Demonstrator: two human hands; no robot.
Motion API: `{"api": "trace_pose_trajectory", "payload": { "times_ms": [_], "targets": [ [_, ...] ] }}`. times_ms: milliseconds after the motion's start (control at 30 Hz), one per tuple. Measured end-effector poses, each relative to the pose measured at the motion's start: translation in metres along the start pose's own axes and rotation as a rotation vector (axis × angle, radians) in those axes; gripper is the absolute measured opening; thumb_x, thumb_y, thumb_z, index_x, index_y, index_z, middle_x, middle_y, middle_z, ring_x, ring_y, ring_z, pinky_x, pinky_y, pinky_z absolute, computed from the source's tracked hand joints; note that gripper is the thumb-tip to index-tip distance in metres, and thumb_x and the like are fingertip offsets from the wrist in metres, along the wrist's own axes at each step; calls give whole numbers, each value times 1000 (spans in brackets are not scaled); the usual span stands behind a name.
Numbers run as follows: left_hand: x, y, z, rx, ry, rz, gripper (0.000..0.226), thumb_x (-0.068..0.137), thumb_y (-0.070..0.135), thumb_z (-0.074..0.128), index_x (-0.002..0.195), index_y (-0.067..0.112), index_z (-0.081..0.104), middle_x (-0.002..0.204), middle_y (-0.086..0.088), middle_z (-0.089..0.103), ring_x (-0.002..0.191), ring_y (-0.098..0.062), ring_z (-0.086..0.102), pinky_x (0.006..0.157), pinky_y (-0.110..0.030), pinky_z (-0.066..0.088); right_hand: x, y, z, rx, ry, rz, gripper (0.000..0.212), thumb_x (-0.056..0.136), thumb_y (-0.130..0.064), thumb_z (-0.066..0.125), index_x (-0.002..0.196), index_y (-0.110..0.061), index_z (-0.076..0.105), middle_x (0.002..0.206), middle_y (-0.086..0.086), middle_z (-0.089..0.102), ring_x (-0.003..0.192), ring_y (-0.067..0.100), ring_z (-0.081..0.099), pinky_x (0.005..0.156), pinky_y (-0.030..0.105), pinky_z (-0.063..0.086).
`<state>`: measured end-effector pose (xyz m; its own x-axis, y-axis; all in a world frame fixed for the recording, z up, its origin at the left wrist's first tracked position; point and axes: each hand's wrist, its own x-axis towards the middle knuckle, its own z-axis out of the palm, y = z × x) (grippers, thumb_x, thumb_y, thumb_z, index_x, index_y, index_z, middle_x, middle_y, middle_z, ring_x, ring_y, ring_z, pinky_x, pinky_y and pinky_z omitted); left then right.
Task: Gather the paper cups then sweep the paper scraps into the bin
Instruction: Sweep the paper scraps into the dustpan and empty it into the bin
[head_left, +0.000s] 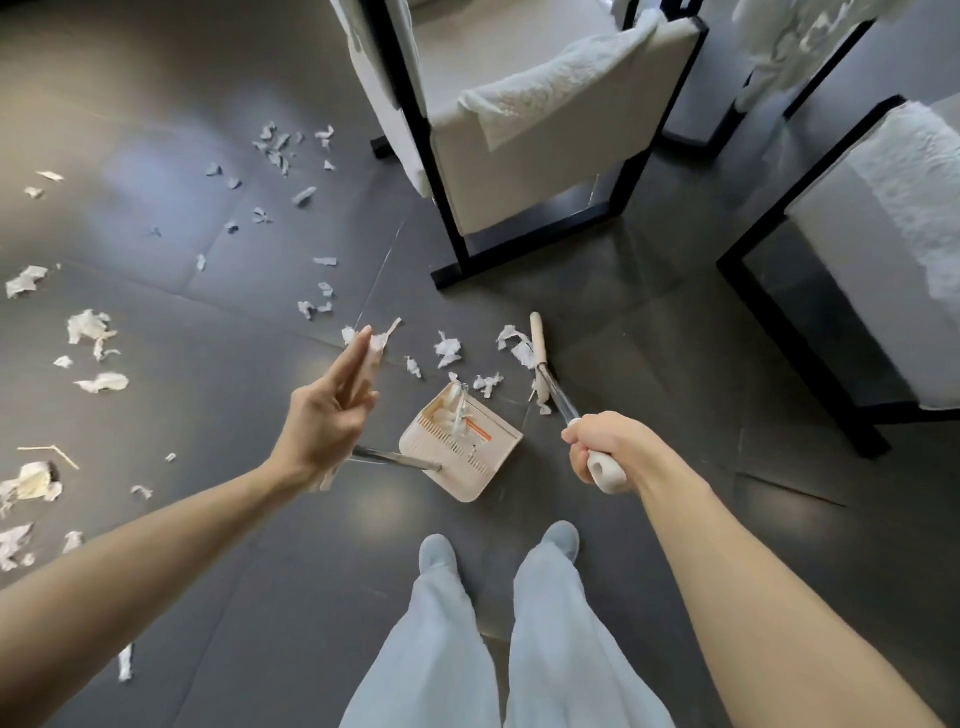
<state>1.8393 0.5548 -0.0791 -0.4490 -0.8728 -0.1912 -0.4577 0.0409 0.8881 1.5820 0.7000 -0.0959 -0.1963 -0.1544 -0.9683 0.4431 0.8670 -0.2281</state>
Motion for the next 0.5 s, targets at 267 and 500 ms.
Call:
{"api": "trace_pose_trajectory", "payload": {
  "times_ms": [267,500],
  "targets": [
    [-8,-37,-43,-27,13,45,75,89,-13,55,135,45,39,134,12,55,119,15,44,96,0,28,-36,-2,51,179,-70,-41,9,97,-4,46,90,-6,52,59,4,42,30,4,35,29,12,30],
    [-7,-54,-69,-11,74,20,74,87,-14,56,140,34,38,129,19,53,112,24,42,93,4,26,-47,-18,66,-105,48,-165,24,96,-2,43,81,-19,48,64,4,44,37,7,36,35,13,30]
  ]
}}
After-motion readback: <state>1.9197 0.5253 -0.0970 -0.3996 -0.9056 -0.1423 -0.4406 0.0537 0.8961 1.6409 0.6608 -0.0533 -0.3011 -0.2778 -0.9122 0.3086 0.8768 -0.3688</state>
